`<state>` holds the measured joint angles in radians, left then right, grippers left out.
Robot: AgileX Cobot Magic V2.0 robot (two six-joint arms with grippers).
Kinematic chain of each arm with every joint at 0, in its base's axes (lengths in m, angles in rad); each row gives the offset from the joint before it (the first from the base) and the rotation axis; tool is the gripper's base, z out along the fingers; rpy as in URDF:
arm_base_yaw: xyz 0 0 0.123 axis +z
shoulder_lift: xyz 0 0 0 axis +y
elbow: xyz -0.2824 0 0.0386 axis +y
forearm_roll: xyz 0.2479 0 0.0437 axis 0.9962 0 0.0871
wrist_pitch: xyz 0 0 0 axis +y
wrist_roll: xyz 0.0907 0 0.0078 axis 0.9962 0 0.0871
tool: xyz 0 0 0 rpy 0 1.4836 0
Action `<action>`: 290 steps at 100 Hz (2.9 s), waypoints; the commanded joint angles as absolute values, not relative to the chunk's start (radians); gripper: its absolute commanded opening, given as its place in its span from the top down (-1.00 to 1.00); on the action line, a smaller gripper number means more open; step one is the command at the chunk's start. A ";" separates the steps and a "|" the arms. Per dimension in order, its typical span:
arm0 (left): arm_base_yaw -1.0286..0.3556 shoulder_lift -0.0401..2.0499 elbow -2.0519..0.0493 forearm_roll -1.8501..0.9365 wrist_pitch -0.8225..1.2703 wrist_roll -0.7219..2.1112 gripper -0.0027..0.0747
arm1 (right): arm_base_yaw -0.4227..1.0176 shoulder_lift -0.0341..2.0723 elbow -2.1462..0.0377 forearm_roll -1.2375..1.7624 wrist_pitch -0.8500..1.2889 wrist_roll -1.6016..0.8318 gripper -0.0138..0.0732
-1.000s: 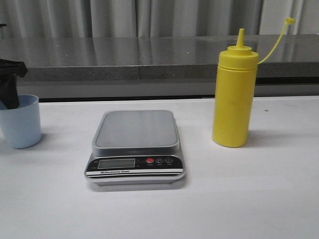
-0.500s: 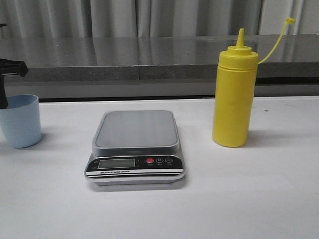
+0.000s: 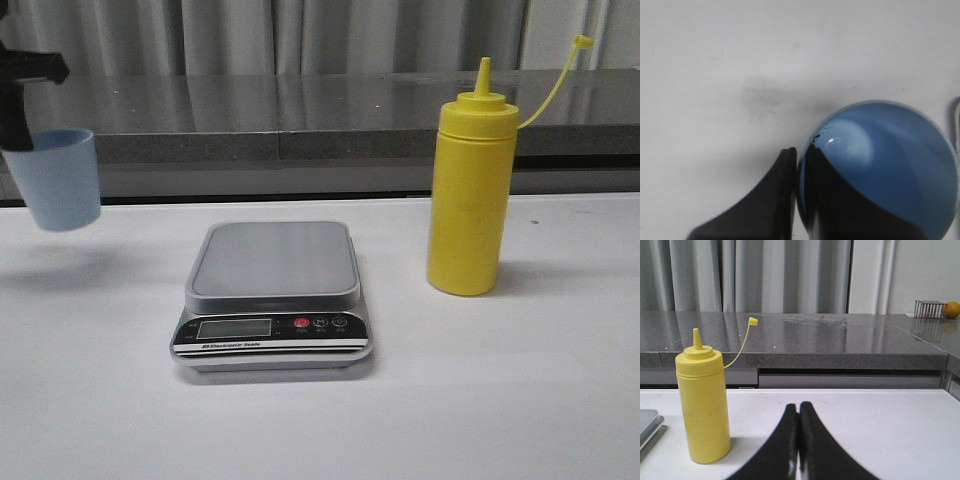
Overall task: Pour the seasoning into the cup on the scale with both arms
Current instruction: 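Lift the blue cup with the left gripper and carry it over the scale, then lower the blue cup onto the scale and open the left gripper, then raise the left gripper away from the cup and hold still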
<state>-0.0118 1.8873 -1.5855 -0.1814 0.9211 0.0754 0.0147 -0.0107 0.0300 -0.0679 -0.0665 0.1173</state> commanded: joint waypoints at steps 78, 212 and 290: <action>-0.486 1.931 -1.898 -0.143 0.988 0.074 0.90 | 0.009 -0.024 0.026 -0.077 -0.144 0.118 0.82; -0.482 1.972 -1.916 -0.096 1.082 0.074 0.22 | 0.009 -0.024 0.026 -0.077 -0.144 0.118 0.82; -0.482 1.730 -1.908 -0.007 1.092 0.064 0.90 | 0.009 -0.024 0.026 -0.077 -0.144 0.118 0.82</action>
